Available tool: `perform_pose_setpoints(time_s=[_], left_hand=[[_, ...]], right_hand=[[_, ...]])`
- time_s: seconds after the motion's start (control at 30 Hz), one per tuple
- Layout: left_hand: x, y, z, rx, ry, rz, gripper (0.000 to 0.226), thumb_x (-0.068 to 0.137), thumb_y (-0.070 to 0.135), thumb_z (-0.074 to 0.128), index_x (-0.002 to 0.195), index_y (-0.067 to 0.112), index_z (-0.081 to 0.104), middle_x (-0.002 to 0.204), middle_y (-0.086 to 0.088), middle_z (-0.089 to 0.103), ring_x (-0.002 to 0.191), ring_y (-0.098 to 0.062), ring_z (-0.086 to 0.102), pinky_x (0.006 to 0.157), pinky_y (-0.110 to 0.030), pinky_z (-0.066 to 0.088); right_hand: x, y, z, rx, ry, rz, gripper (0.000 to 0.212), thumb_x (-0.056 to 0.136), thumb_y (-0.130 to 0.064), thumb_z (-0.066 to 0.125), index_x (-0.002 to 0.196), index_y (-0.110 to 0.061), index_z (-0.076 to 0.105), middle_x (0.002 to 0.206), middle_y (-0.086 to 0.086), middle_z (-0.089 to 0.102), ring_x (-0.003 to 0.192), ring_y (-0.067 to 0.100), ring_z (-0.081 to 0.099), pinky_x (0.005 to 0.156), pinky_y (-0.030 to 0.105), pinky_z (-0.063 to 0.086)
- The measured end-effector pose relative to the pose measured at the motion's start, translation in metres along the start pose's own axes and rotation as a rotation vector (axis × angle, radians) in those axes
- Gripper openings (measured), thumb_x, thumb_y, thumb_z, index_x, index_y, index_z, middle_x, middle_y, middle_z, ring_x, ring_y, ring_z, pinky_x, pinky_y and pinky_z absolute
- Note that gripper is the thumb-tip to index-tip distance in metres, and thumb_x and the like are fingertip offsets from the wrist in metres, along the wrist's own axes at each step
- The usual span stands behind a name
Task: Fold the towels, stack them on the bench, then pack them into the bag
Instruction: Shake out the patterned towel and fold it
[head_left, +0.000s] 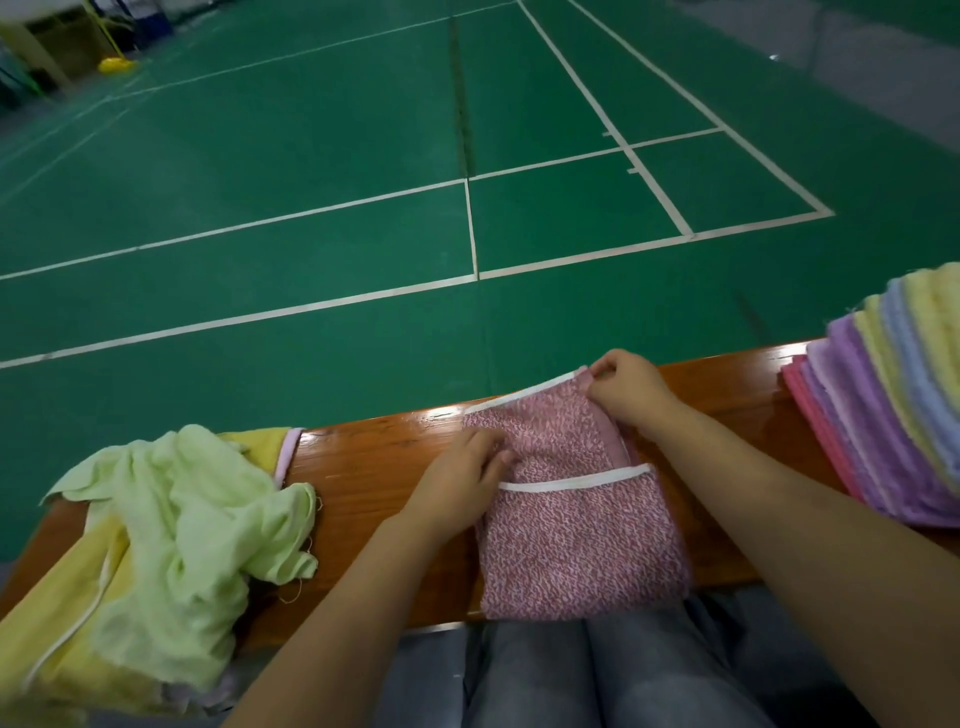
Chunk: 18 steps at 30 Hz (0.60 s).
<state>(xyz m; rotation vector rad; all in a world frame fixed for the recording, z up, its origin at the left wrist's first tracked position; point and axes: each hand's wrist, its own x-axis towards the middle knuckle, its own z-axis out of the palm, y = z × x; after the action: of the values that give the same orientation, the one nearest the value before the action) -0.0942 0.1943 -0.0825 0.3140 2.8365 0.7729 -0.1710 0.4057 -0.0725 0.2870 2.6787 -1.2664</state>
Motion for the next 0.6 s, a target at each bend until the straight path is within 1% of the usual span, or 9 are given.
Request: perform_pose_setpoints(time_s=[0.03,0.1,0.17,0.3,0.37,0.43,0.5,0.57,0.6], left_hand=[[0.004,-0.001,-0.002,-0.001,0.01,-0.018,0.04,0.1,0.031,0.044,0.138,0.016,0.046,0.133,0.0,0.048,0.122,-0.016,0.047,0.097,-0.022,0.033],[0.012,-0.003,-0.004,0.004,0.016,-0.043,0.041,0.1,0.028,0.045,0.139,0.015,0.045,0.137,-0.002,0.046,0.123,-0.018,0.047,0.103,-0.028,0.037],[0.021,-0.005,-0.006,0.013,0.007,-0.054,0.041,0.1,0.026,0.046,0.14,0.016,0.045,0.14,-0.003,0.044,0.123,-0.019,0.049,0.106,-0.033,0.039],[0.033,-0.013,-0.007,0.123,-0.07,-0.048,0.04,0.1,0.026,0.045,0.139,0.021,0.048,0.144,0.0,0.041,0.124,-0.019,0.047,0.105,-0.032,0.038],[0.034,-0.017,-0.009,0.175,-0.084,-0.028,0.04,0.1,0.025,0.045,0.139,0.022,0.049,0.143,0.001,0.043,0.126,-0.019,0.046,0.106,-0.033,0.039],[0.032,-0.016,-0.01,0.171,-0.066,-0.04,0.038,0.099,0.027,0.046,0.135,0.02,0.054,0.141,0.001,0.046,0.125,-0.02,0.047,0.105,-0.033,0.04],[0.021,-0.007,-0.013,0.079,0.026,-0.121,0.034,0.097,0.033,0.05,0.125,0.018,0.061,0.131,0.001,0.052,0.115,-0.018,0.052,0.098,-0.034,0.044],[0.002,0.005,-0.016,-0.064,0.131,-0.247,0.028,0.094,0.041,0.054,0.108,0.018,0.064,0.109,0.004,0.059,0.095,-0.013,0.058,0.076,-0.027,0.048],[-0.01,0.011,-0.017,-0.145,0.134,-0.32,0.024,0.093,0.042,0.056,0.099,0.02,0.062,0.098,0.006,0.06,0.087,-0.01,0.058,0.065,-0.022,0.044]], right_hand=[[0.002,0.003,-0.004,0.011,0.022,0.015,0.025,0.091,-0.03,0.061,0.105,-0.009,0.059,0.106,0.009,0.063,0.098,0.025,0.058,0.085,0.036,0.049],[0.005,0.012,-0.005,0.0,0.013,0.049,0.023,0.091,-0.027,0.061,0.105,-0.008,0.059,0.107,0.01,0.063,0.098,0.025,0.057,0.083,0.033,0.047],[0.008,0.02,0.0,-0.042,0.007,0.063,0.021,0.091,-0.026,0.06,0.102,-0.008,0.059,0.107,0.011,0.063,0.097,0.026,0.057,0.081,0.032,0.045],[0.013,0.029,0.009,-0.086,0.041,0.045,0.02,0.093,-0.03,0.059,0.097,-0.011,0.056,0.104,0.011,0.065,0.093,0.026,0.058,0.073,0.031,0.042],[0.013,0.031,0.01,-0.092,0.063,0.026,0.023,0.092,-0.032,0.059,0.099,-0.011,0.056,0.103,0.01,0.065,0.092,0.025,0.059,0.073,0.031,0.044],[0.009,0.032,0.007,-0.098,0.083,0.027,0.029,0.091,-0.032,0.062,0.107,-0.009,0.056,0.107,0.01,0.064,0.093,0.024,0.059,0.071,0.03,0.043],[-0.002,0.031,-0.003,-0.136,0.08,0.026,0.038,0.088,-0.031,0.064,0.117,-0.008,0.054,0.113,0.011,0.061,0.097,0.024,0.058,0.07,0.028,0.04],[-0.022,0.03,-0.018,-0.146,0.04,0.027,0.043,0.087,-0.034,0.065,0.121,-0.011,0.053,0.117,0.009,0.059,0.099,0.024,0.057,0.071,0.028,0.041],[-0.036,0.031,-0.026,-0.129,0.005,0.041,0.044,0.086,-0.036,0.066,0.121,-0.013,0.054,0.117,0.008,0.059,0.1,0.023,0.056,0.073,0.028,0.042]])
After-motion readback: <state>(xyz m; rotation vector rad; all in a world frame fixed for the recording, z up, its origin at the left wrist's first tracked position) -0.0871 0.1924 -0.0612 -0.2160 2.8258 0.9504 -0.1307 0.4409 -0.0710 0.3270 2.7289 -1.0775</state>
